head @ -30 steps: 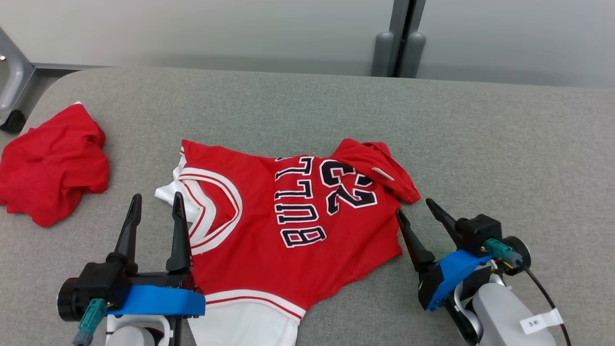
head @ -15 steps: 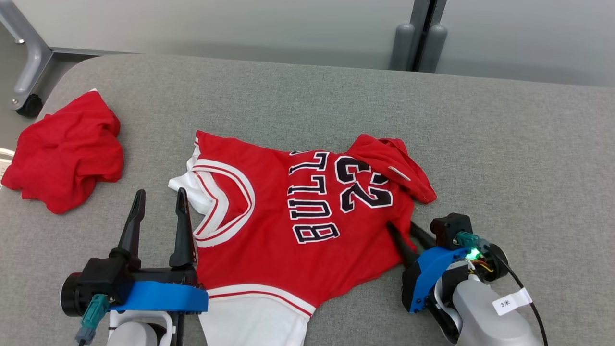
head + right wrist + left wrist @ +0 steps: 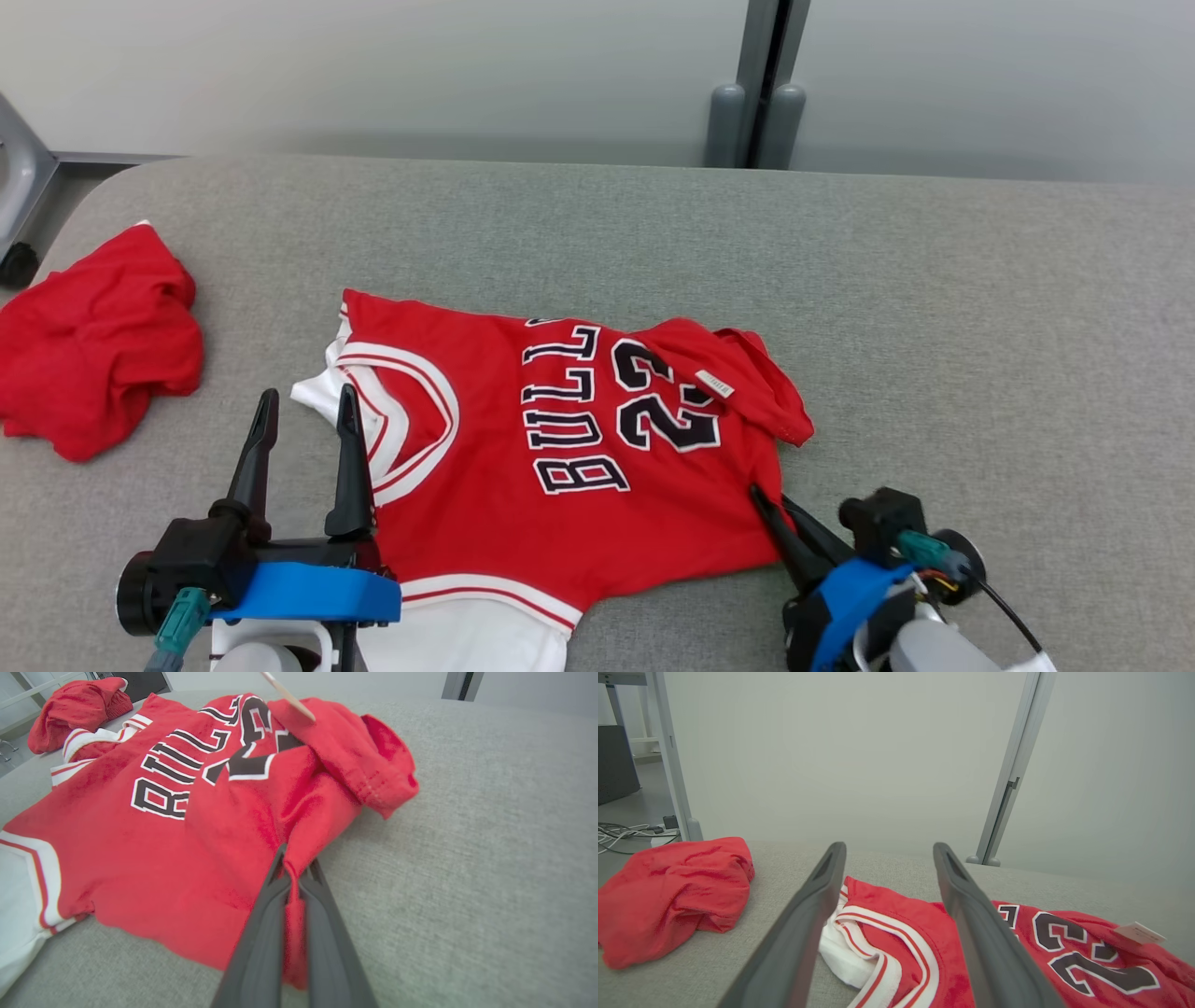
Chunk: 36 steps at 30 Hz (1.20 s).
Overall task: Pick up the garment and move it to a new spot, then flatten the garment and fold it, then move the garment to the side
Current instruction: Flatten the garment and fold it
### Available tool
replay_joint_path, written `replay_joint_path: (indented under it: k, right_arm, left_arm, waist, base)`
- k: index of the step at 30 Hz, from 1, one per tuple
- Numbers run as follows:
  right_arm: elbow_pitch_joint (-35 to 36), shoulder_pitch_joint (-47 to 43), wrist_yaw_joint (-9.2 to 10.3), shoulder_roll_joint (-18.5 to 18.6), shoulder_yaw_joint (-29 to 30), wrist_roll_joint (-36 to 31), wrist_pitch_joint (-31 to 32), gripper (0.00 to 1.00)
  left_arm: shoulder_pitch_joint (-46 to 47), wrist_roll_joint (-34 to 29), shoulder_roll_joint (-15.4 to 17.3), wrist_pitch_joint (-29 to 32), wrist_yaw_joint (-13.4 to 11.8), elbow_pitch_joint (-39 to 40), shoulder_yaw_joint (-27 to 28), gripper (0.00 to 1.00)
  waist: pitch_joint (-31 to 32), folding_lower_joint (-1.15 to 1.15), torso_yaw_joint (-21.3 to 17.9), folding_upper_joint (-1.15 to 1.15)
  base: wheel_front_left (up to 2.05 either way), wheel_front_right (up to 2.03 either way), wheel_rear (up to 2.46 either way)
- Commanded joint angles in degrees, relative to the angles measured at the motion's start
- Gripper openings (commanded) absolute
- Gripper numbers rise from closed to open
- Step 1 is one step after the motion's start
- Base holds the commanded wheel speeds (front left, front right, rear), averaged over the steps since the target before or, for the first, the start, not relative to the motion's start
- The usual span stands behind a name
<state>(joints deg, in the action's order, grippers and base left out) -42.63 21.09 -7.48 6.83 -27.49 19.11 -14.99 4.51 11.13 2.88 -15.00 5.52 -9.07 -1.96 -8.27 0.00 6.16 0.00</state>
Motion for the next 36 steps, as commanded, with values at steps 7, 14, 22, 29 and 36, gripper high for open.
replay_joint_path:
  k: [7, 14, 22, 29, 36]
  right_arm:
    - [18.0, -13.1, -0.02, 2.8, 5.8, -2.8, 4.6, 0.00]
    - [33.9, -22.8, -0.03, 1.6, 12.8, -6.9, 11.5, 1.00]
    - [41.4, -22.9, -0.03, 1.2, 18.8, -9.1, 14.4, 1.00]
    - [38.9, -18.8, -0.03, 1.7, 19.0, -9.4, 15.4, 1.00]
    - [32.2, -14.9, -0.03, 2.0, 17.2, -8.2, 15.1, 1.00]
  left_arm:
    - [-0.7, 0.2, 0.0, -0.3, -0.1, 0.5, 0.1, 1.00]
    - [0.0, 0.0, 0.0, -0.3, 0.1, 0.6, 0.4, 1.00]
    - [0.4, 0.0, 0.0, -0.3, 0.2, 0.5, 0.6, 1.00]
    - [1.0, 0.1, 0.0, -0.3, 0.4, 0.4, 0.1, 1.00]
    - [1.9, 0.4, 0.0, -0.3, 0.3, 0.6, -0.3, 1.00]
  waist:
    - [0.4, 0.00, -1.7, 0.00]
    - [-0.4, 0.00, -2.2, 0.00]
    - [-0.7, 0.00, -2.1, 0.00]
    - [-1.2, 0.00, -1.2, 0.00]
    - [-2.4, 0.00, 0.1, 0.00]
  base:
    - [0.00, 0.00, 0.00]
    - [0.00, 0.00, 0.00]
    - [0.00, 0.00, 0.00]
    - [0.00, 0.00, 0.00]
    - [0.00, 0.00, 0.00]
